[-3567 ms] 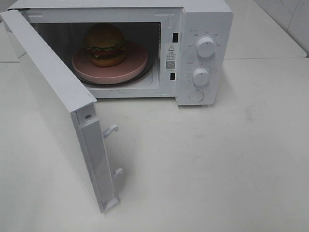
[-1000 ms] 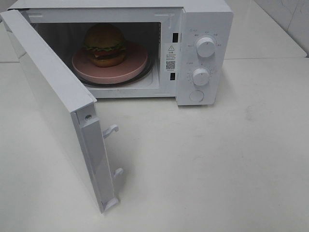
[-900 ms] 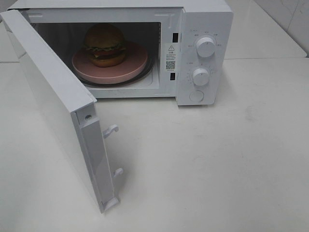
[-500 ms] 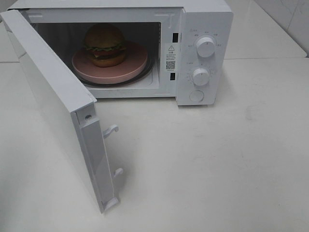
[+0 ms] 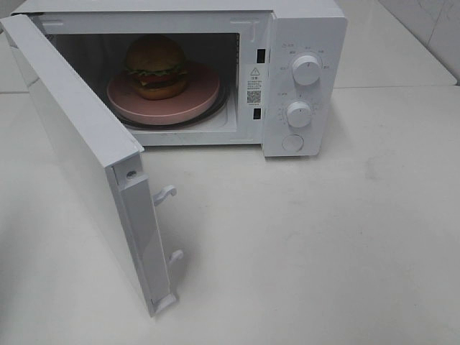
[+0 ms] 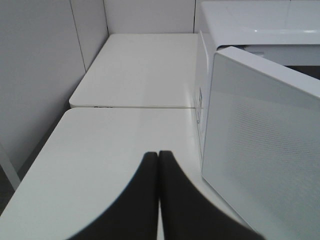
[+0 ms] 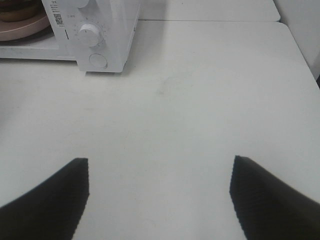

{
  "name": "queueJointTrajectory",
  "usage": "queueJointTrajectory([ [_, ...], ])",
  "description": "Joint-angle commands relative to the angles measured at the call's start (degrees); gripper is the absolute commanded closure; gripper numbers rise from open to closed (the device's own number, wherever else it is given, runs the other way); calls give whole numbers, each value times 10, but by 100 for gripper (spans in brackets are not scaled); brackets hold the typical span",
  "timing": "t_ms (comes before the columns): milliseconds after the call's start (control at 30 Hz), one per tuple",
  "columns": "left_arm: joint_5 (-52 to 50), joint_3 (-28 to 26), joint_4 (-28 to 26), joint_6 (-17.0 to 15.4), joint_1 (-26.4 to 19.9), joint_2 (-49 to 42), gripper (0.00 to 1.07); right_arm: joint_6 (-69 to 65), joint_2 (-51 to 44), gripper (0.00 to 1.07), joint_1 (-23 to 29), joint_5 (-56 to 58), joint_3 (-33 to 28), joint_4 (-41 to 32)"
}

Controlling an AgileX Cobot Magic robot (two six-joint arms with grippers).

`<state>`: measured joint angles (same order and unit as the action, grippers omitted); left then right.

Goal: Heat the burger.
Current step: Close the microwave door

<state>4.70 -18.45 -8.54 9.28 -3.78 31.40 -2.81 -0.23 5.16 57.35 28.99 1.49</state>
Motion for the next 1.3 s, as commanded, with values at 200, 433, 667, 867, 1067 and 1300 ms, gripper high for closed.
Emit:
queueJointTrajectory([
  [200, -204, 70, 11, -8, 0, 71, 107, 2, -16, 32, -3, -3, -2, 3],
  [433, -301, 90, 57, -46, 0, 167, 107, 2, -16, 32, -3, -3, -2, 3],
  [667, -415, 90, 191, -188, 0, 296, 107, 2, -16, 32, -3, -3, -2, 3],
  [867, -520, 90, 265, -249, 0, 369, 107, 2, -16, 32, -3, -3, -2, 3],
  [1067, -586, 90, 271, -264, 3, 429, 107, 2, -16, 32, -3, -3, -2, 3],
  [1300, -591, 77, 167, -201, 111, 471, 107, 2, -16, 32, -3, -3, -2, 3],
])
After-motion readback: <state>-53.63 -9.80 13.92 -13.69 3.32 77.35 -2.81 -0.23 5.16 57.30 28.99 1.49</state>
